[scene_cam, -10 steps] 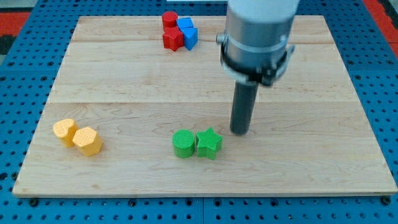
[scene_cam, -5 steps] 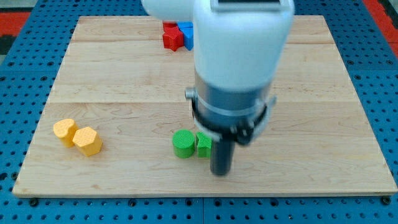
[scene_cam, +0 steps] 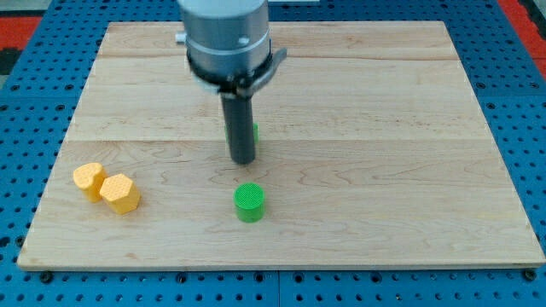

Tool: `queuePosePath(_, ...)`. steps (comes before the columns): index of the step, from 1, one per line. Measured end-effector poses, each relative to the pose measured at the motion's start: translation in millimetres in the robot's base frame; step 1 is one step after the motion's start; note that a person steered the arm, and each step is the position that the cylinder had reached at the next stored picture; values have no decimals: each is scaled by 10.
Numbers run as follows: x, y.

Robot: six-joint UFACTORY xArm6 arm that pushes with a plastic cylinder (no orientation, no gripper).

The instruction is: Move the green star towards top left

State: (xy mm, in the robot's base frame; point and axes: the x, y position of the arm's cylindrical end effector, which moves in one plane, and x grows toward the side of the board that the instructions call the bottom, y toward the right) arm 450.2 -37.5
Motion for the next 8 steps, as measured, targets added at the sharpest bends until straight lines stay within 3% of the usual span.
queuePosePath(2,-708,355)
queuePosePath(3,-283,444)
queuePosePath(5,-792,-215)
queuePosePath(7,-656,-478)
queuePosePath(8,-901,-635)
